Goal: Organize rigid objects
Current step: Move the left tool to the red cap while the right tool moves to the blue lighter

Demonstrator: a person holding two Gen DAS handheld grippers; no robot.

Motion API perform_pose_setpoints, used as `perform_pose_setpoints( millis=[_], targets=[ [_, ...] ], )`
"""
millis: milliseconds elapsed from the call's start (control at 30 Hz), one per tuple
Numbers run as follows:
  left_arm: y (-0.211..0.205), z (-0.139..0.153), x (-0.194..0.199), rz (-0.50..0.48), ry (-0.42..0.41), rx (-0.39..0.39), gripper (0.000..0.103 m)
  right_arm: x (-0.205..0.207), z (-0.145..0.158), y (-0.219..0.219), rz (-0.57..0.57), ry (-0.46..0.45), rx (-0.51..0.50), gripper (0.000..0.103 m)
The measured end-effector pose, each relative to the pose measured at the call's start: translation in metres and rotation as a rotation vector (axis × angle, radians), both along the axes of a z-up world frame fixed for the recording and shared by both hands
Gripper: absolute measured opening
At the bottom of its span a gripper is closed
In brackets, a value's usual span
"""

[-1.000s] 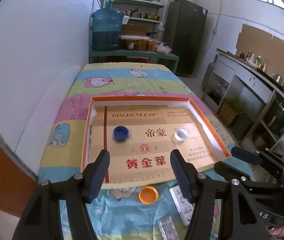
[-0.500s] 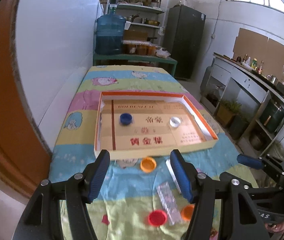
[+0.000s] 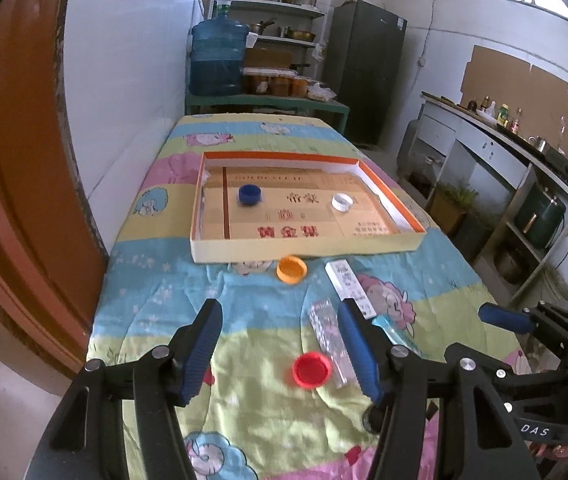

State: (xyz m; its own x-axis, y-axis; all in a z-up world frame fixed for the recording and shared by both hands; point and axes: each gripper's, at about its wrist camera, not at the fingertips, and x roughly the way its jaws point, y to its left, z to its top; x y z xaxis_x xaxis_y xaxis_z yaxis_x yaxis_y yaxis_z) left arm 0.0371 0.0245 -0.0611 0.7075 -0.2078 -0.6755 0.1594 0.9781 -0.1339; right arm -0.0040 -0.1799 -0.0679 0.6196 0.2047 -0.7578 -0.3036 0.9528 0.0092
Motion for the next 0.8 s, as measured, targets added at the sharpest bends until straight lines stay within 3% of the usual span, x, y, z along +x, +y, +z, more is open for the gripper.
perform_pose_setpoints(
  millis=[300, 433, 800],
  targets=[
    [-0.01, -0.031, -0.007, -0.071, 0.057, 0.016, 0.06, -0.009, -0.01, -0.001, -0.007, 0.018, -0.019, 0.067],
    [-0.019, -0.053, -0.006, -0.119, 0.118, 0.04, 0.053, -0.008, -0.016, -0.002, -0.015, 0.035, -0.019, 0.067],
    [-0.022, -0.073, 0.002, -0.127, 0.145, 0.062, 0.053, -0.001, -0.031, -0.007, -0.029, 0.074, -0.03, 0.067]
  ],
)
